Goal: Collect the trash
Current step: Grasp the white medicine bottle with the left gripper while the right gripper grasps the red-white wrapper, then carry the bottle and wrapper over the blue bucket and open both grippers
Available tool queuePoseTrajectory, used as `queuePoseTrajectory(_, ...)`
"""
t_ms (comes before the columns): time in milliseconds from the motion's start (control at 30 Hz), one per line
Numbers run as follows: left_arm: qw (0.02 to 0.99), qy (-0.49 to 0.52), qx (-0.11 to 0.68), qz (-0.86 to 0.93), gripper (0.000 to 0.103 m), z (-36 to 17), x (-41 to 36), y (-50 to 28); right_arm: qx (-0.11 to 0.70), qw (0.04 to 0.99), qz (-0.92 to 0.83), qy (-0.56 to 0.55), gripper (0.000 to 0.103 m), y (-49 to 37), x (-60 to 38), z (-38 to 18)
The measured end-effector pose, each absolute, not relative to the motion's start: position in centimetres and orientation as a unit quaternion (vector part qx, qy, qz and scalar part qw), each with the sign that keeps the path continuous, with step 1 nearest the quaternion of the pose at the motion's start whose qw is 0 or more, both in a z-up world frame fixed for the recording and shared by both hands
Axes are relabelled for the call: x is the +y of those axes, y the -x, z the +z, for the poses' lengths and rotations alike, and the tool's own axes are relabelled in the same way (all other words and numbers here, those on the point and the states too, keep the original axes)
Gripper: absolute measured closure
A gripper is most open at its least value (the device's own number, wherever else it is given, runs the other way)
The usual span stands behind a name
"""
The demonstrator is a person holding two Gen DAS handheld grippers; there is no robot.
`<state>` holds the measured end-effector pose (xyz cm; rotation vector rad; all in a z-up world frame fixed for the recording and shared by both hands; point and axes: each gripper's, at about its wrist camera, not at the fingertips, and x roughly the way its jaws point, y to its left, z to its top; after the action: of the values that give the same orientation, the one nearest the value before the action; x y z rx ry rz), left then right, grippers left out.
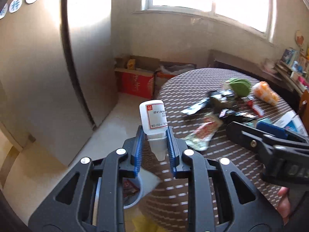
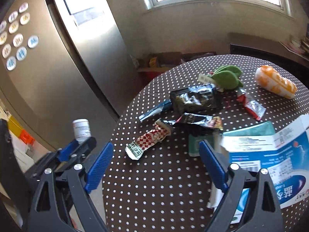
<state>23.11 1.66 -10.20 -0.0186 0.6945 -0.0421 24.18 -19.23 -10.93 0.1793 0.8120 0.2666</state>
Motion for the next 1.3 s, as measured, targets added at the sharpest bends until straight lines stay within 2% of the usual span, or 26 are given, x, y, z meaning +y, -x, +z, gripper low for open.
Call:
queuePoseTrajectory(233, 0.935, 0.029, 0.353, -0.011, 0.080, -11.4, 5.0, -23.5, 0.446, 0.887, 0.104, -0.055, 0.015, -27.6, -15.6, -13.8)
queuePoseTrajectory(333, 0.932, 0.033, 0.361, -0.005, 0.080, -12.1, 5.9, -23.6, 0.445, 0.892, 0.076, -0.027, 0.015, -28.4, -14.5, -14.0)
queuePoseTrajectory(400, 0.930, 0.032, 0.367, -0.002, 0.080, -12.6, 6.3, -23.5, 0.441, 0.895, 0.064, 0.001, 0.020, -28.9, -13.8, -14.3)
queuePoseTrajectory(433, 0.929, 0.032, 0.369, -0.001, 0.080, -12.8, 6.5, -23.4, 0.436, 0.898, 0.061, 0.023, 0.024, -28.9, -13.4, -14.5)
queuePoseTrajectory(467, 0.928, 0.033, 0.371, 0.000, 0.080, -12.9, 6.6, -23.4, 0.431, 0.899, 0.072, 0.020, 0.044, -28.8, -13.4, -14.3)
queuePoseTrajectory(500, 0.927, 0.034, 0.373, 0.001, 0.080, -12.9, 6.7, -23.4, 0.426, 0.902, 0.071, 0.022, 0.053, -28.5, -13.7, -14.1)
queuePoseTrajectory(600, 0.930, 0.033, 0.365, -0.006, 0.080, -12.6, 6.6, -22.8, 0.423, 0.902, 0.081, 0.013, 0.071, -28.0, -14.7, -14.0)
queuePoseTrajectory(633, 0.931, 0.035, 0.363, -0.009, 0.080, -12.5, 6.6, -22.6, 0.422, 0.903, 0.085, 0.002, 0.087, -27.6, -15.4, -13.9)
queuePoseTrajectory(767, 0.932, 0.041, 0.360, -0.008, 0.080, -12.1, 6.4, -22.0, 0.423, 0.900, 0.098, -0.036, 0.092, -26.0, -17.2, -13.7)
queuePoseTrajectory(1067, 0.933, 0.046, 0.357, -0.019, 0.080, -11.5, 6.2, -20.3, 0.417, 0.902, 0.102, -0.054, 0.092, -23.0, -18.5, -12.6)
queuePoseTrajectory(1300, 0.932, 0.053, 0.358, 0.001, 0.080, -11.6, 7.5, -18.9, 0.405, 0.901, 0.145, -0.048, 0.092, -20.5, -15.7, -11.2)
